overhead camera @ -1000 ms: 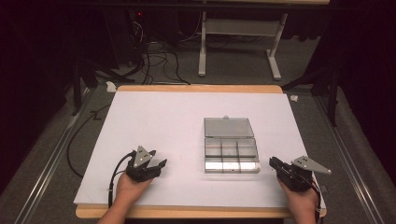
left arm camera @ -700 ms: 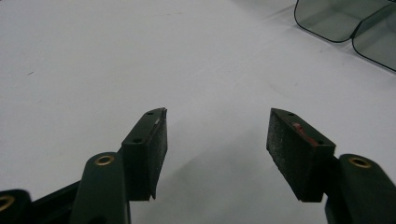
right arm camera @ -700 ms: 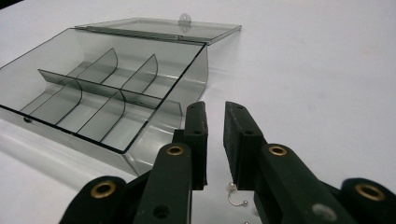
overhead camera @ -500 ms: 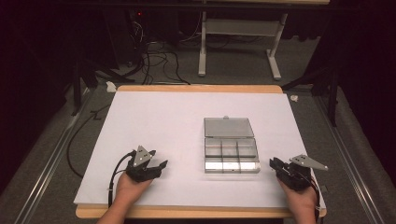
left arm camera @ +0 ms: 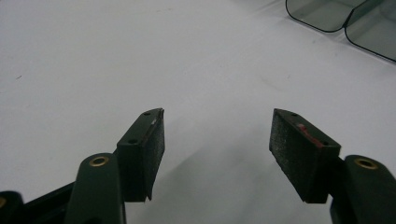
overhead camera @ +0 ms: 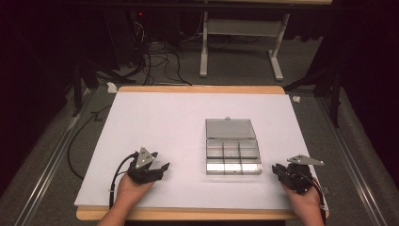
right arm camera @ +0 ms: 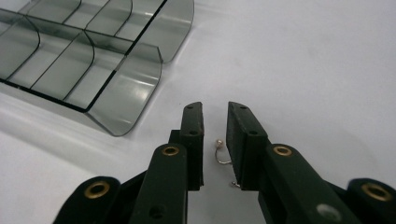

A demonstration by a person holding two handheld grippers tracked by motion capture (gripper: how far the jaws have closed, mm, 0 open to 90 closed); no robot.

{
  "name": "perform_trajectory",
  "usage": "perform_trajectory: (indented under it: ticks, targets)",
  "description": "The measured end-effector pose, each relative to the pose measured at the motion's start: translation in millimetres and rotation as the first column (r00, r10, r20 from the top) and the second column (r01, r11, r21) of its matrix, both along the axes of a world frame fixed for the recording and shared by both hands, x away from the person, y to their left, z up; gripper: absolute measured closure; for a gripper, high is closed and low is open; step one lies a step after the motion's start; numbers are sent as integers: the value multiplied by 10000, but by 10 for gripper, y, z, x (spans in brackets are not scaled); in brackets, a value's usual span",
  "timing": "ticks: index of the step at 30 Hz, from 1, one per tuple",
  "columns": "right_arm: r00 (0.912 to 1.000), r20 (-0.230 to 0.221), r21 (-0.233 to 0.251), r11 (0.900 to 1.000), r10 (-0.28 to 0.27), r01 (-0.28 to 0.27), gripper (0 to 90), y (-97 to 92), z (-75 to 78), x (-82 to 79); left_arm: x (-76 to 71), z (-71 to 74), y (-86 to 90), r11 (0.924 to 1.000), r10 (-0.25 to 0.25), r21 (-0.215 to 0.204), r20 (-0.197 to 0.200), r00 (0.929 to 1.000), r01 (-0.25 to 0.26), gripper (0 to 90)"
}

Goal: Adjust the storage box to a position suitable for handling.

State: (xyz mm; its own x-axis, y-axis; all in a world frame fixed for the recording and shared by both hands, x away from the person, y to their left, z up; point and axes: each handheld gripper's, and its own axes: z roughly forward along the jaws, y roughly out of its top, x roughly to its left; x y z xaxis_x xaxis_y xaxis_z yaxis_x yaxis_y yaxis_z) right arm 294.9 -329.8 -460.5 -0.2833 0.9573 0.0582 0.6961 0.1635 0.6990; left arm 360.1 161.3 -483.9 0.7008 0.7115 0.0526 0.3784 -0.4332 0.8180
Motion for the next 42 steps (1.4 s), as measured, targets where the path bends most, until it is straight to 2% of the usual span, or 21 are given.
perform_trajectory:
  ticks: [6,11,17,22,24,30,37,40,42]
  targets:
    - [9973,-684,-507,9982,283,-318,739,23,70,7,1,-2,-6,10000,-56,3,-36,10000,56,360]
    - [9905,-1293,-738,9957,460,-559,709,37,110,21,1,0,-3,9999,-124,11,-52,9999,124,360]
    - [9786,-1943,-1198,9885,678,-923,701,75,144,32,0,0,-4,9998,-180,18,-33,9998,180,358]
    - [9664,-2458,-1242,9863,756,-1088,685,62,192,57,2,-2,-7,9997,-225,21,-65,9997,226,359]
    - [9583,-2732,-1155,9861,842,-1195,684,62,202,71,3,-2,-9,9997,-247,41,-81,9997,247,358]
    - [9361,-3346,-1318,9782,1083,-1603,670,90,234,114,7,-1,-6,9997,-255,30,-128,9996,256,358]
    - [9027,-4044,-1636,9595,1468,-2293,648,149,227,149,4,-6,-22,9996,-246,110,-111,9996,248,359]
    - [8922,-4252,-1702,9547,1524,-2441,651,166,232,165,3,-6,-22,9996,-272,118,-99,9996,273,358]
    - [8884,-4316,-1710,9529,1561,-2505,653,157,247,189,6,-5,-20,9995,-275,122,-130,9995,277,358]
